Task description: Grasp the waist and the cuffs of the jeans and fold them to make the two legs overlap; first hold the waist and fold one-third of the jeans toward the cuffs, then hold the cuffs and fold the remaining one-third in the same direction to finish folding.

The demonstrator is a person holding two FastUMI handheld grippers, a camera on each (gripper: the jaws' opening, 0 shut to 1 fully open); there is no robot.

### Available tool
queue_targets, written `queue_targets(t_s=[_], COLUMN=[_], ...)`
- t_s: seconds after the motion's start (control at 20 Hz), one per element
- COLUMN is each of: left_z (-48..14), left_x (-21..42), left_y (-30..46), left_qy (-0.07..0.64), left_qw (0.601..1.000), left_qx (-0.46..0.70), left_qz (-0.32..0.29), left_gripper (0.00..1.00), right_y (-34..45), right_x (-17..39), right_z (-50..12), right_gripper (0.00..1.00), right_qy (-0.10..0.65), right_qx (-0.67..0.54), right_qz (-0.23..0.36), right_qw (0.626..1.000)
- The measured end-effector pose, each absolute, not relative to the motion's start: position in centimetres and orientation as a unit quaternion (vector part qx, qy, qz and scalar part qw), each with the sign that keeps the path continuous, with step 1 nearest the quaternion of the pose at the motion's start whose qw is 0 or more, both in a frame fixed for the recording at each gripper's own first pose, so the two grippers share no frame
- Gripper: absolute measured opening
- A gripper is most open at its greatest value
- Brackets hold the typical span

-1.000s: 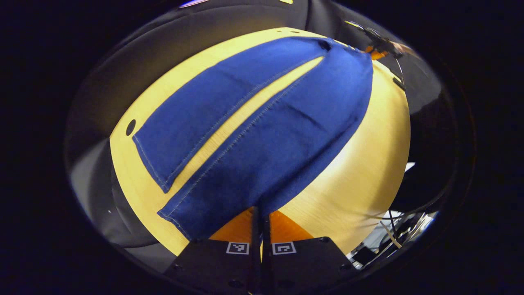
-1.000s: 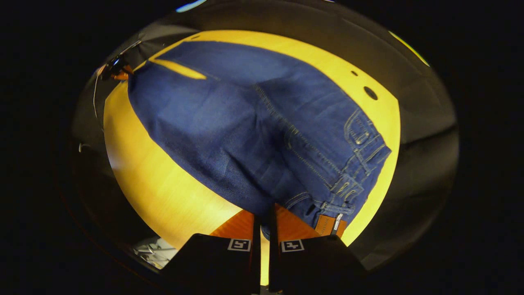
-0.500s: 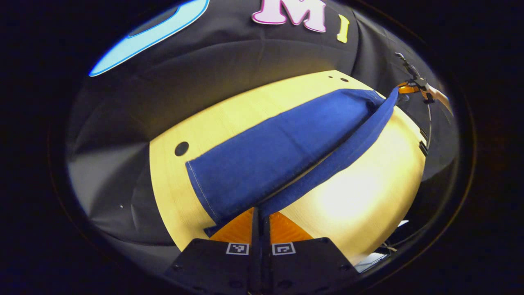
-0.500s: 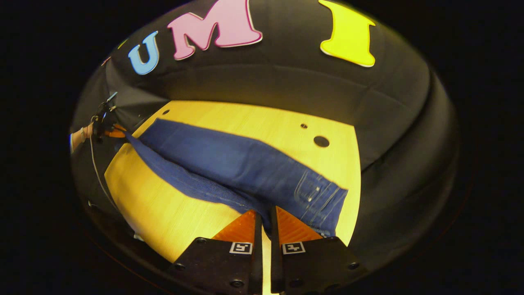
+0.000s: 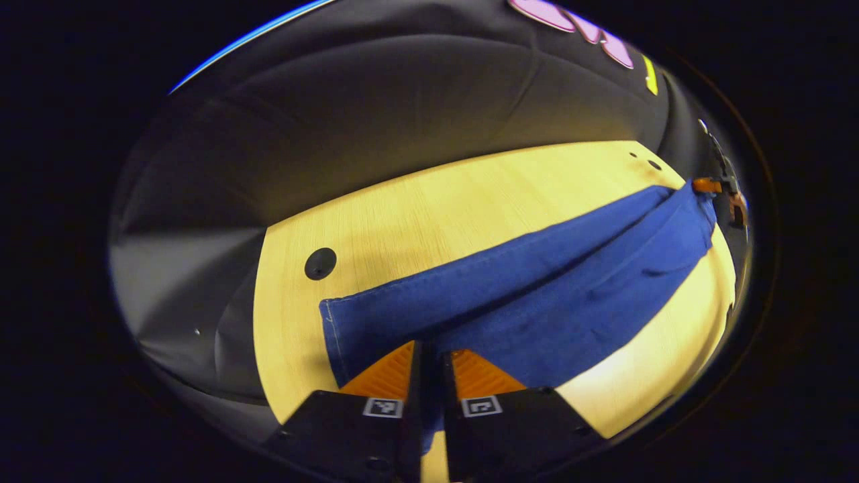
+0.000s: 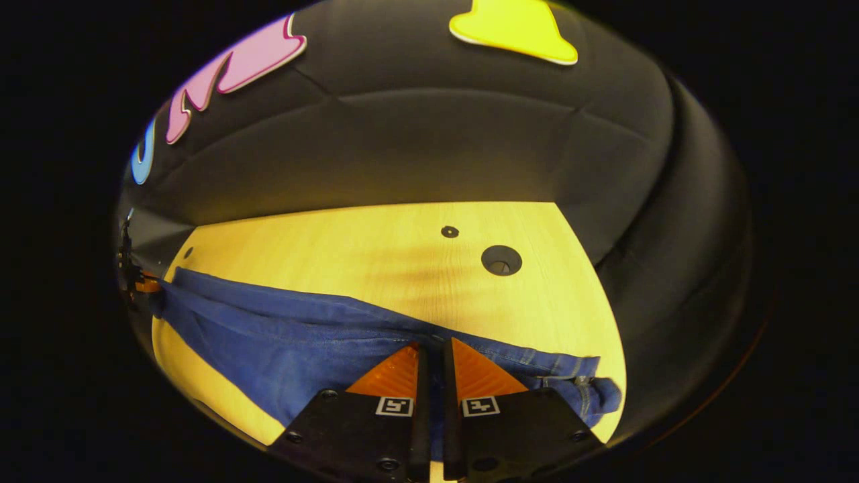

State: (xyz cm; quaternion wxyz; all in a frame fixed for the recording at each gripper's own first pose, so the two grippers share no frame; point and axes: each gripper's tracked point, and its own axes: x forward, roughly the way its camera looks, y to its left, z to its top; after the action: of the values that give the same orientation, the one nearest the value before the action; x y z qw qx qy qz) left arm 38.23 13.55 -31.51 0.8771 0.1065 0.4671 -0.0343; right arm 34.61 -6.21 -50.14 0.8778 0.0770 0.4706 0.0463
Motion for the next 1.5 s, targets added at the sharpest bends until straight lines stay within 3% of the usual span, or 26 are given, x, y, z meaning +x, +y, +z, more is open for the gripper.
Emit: queue_targets(t_s=[0.1, 0.15, 0.2, 0.25, 0.3, 0.45, 0.5, 0.55, 0.8, 1.0, 1.25, 1.5], left_z=[-32.0, -31.9, -31.4, -30.7, -30.0, -25.5, -24.0, -22.5, -18.1, -13.2, -10.5, -12.6], left_x=[39.4, 40.0, 40.3, 40.8, 41.3, 43.0, 43.3, 43.2, 38.8, 33.7, 26.4, 22.8], left_y=[13.4, 13.7, 14.5, 15.4, 16.4, 18.5, 19.1, 18.9, 16.9, 15.4, 12.2, 10.6], left_qy=[0.454, 0.446, 0.436, 0.423, 0.408, 0.338, 0.314, 0.299, 0.280, 0.239, 0.212, 0.243], left_qw=[0.887, 0.891, 0.896, 0.901, 0.907, 0.935, 0.942, 0.947, 0.959, 0.969, 0.974, 0.966], left_qx=[0.082, 0.080, 0.086, 0.095, 0.098, 0.078, 0.078, 0.080, 0.038, 0.054, 0.068, 0.068], left_qz=[-0.025, -0.016, -0.007, 0.006, 0.025, 0.079, 0.084, 0.081, 0.027, -0.010, -0.054, -0.058], left_gripper=[0.51, 0.66, 0.81, 0.87, 0.95, 0.98, 0.98, 0.98, 0.98, 0.98, 0.98, 0.98], right_y=[-5.9, -6.0, -6.0, -6.1, -6.5, -8.2, -8.2, -8.4, -8.8, -12.6, -17.1, -16.5], right_x=[34.9, 35.0, 35.4, 36.0, 36.6, 37.2, 37.1, 36.9, 35.0, 32.3, 26.8, 23.3], right_z=[-52.1, -52.6, -53.1, -53.1, -52.6, -50.6, -49.8, -48.8, -41.9, -39.0, -43.7, -50.5], right_gripper=[0.12, 0.05, 0.19, 0.34, 0.31, 0.93, 0.84, 0.97, 0.98, 0.98, 0.98, 0.98], right_qy=[0.479, 0.483, 0.481, 0.474, 0.462, 0.437, 0.435, 0.432, 0.414, 0.414, 0.430, 0.452], right_qx=[0.085, 0.089, 0.097, 0.105, 0.108, 0.114, 0.126, 0.134, 0.127, 0.172, 0.324, 0.426], right_qz=[0.034, 0.025, 0.023, 0.021, 0.018, 0.016, 0.019, 0.022, 0.035, -0.038, -0.190, -0.271], right_qw=[0.873, 0.871, 0.871, 0.874, 0.880, 0.892, 0.892, 0.892, 0.901, 0.893, 0.821, 0.735])
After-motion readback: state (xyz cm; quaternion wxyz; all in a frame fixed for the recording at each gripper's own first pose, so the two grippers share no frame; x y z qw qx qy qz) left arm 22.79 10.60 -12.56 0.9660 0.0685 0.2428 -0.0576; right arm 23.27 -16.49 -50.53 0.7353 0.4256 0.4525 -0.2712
